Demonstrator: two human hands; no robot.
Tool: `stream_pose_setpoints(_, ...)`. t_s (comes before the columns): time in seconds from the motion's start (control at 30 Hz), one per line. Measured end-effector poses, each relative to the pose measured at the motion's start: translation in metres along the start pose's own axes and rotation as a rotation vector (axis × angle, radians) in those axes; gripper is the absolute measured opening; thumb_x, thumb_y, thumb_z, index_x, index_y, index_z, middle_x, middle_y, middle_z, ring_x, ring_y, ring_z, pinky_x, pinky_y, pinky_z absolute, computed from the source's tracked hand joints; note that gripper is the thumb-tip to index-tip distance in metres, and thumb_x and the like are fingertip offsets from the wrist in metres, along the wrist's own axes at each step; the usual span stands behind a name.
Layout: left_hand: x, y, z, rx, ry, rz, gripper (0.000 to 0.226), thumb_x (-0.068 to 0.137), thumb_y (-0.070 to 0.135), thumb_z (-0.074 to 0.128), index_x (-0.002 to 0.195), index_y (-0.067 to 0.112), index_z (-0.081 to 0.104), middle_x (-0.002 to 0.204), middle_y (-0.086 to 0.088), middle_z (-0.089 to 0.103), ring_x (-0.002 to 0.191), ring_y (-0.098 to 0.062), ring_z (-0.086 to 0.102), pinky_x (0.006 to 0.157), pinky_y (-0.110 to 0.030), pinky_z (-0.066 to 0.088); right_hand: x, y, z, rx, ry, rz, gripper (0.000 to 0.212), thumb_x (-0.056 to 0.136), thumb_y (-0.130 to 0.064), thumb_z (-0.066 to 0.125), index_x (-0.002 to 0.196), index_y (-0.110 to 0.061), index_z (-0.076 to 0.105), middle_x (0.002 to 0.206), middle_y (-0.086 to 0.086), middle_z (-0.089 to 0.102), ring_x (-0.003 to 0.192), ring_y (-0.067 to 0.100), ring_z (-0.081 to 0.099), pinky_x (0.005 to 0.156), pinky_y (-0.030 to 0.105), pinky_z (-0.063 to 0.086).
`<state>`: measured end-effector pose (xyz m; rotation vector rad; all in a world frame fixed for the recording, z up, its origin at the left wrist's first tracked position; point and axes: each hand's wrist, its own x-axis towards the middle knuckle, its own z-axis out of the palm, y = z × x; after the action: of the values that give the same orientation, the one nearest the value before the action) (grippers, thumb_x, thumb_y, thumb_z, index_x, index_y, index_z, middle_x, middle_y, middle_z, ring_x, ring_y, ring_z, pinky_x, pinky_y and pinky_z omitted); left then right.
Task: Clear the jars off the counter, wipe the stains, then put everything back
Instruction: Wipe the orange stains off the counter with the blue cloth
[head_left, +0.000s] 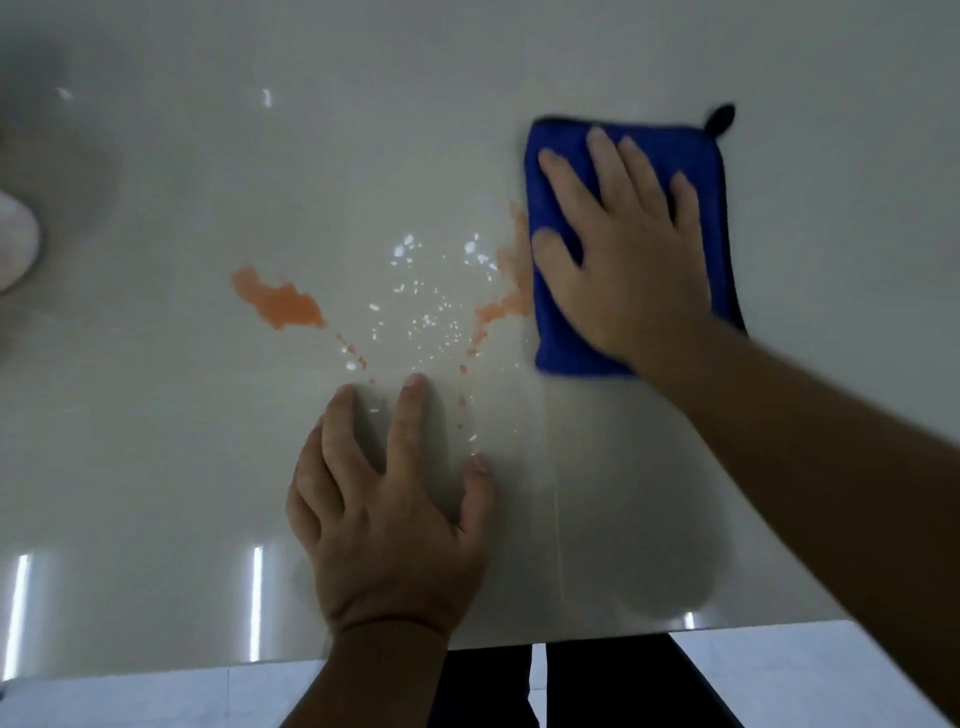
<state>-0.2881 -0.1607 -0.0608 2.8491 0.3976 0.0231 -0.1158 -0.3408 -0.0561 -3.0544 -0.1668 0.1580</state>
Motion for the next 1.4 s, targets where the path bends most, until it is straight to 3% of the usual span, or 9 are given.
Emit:
stream_pose_setpoints(0.17,0.000,0.001,-0.001,-0.005,0.007,0.005,0.072,0.078,0.058,0.053,0.143,0.030,0.047,0.150,-0.015,0.036,0.132,-0.039,0.033,0.106,-0.051,0.027,0.034,-0.004,-0.001,0.016,0.008,0.007,0.065,0.098,-0.052,0.020,0.160,-0.034,0.017,0.170,0.004,0.013,0.156,0.027,0.011,0.123,0.057,0.007)
stream_pose_setpoints(0.37,-0.002,0.000,-0.020,-0.121,-0.066,0.049,0.071,0.084,0.056,0.048,0.148,0.029,0.039,0.154,-0.012,0.034,0.139,-0.035,0.031,0.112,-0.049,0.024,-0.094,-0.034,0.009,-0.019,-0.011,-0.025,0.064,0.099,-0.051,0.024,0.160,-0.032,0.017,0.169,0.006,0.018,0.155,0.029,0.017,0.122,0.058,0.013)
stream_pose_setpoints(0.5,0.010,-0.035,-0.034,-0.210,0.012,0.062,0.071,0.088,0.048,0.048,0.150,0.018,0.033,0.152,-0.012,0.037,0.141,-0.031,0.031,0.115,-0.043,0.022,-0.134,-0.041,0.014,-0.031,-0.075,-0.007,0.067,0.097,-0.051,0.027,0.161,-0.031,0.017,0.169,0.005,0.016,0.155,0.028,0.014,0.121,0.060,0.012)
stream_pose_setpoints(0.63,0.040,-0.066,-0.041,-0.100,0.033,-0.022,0.072,0.086,0.043,0.050,0.149,0.012,0.037,0.152,-0.017,0.037,0.141,-0.036,0.030,0.117,-0.047,0.022,-0.108,-0.047,0.007,-0.018,-0.088,-0.011,0.070,0.095,-0.052,0.028,0.161,-0.032,0.014,0.170,0.006,0.013,0.156,0.029,0.012,0.121,0.062,0.010)
stream_pose_setpoints(0.97,0.051,-0.070,-0.033,-0.018,-0.010,-0.050,0.073,0.084,0.051,0.046,0.149,0.019,0.035,0.154,-0.013,0.032,0.141,-0.036,0.025,0.114,-0.050,0.022,0.037,-0.054,0.003,0.013,-0.009,-0.043,0.066,0.098,-0.052,0.021,0.160,-0.034,0.014,0.170,0.004,0.011,0.156,0.028,0.010,0.122,0.060,0.007)
stream_pose_setpoints(1.3,0.051,-0.072,-0.027,-0.050,0.046,-0.046,0.074,0.080,0.047,0.051,0.148,0.018,0.039,0.153,-0.014,0.035,0.139,-0.036,0.028,0.113,-0.049,0.022,-0.141,-0.083,0.016,0.022,-0.016,-0.015,0.067,0.096,-0.049,0.035,0.160,-0.031,0.024,0.169,0.005,0.020,0.155,0.027,0.016,0.121,0.058,0.016)
stream_pose_setpoints(1.4,0.052,-0.073,-0.026,-0.060,0.066,-0.026,0.074,0.079,0.044,0.054,0.147,0.015,0.041,0.152,-0.016,0.037,0.138,-0.038,0.032,0.113,-0.051,0.023,-0.141,-0.088,0.015,0.008,-0.037,0.001,0.070,0.093,-0.051,0.039,0.159,-0.033,0.025,0.169,0.004,0.020,0.155,0.026,0.016,0.121,0.059,0.015)
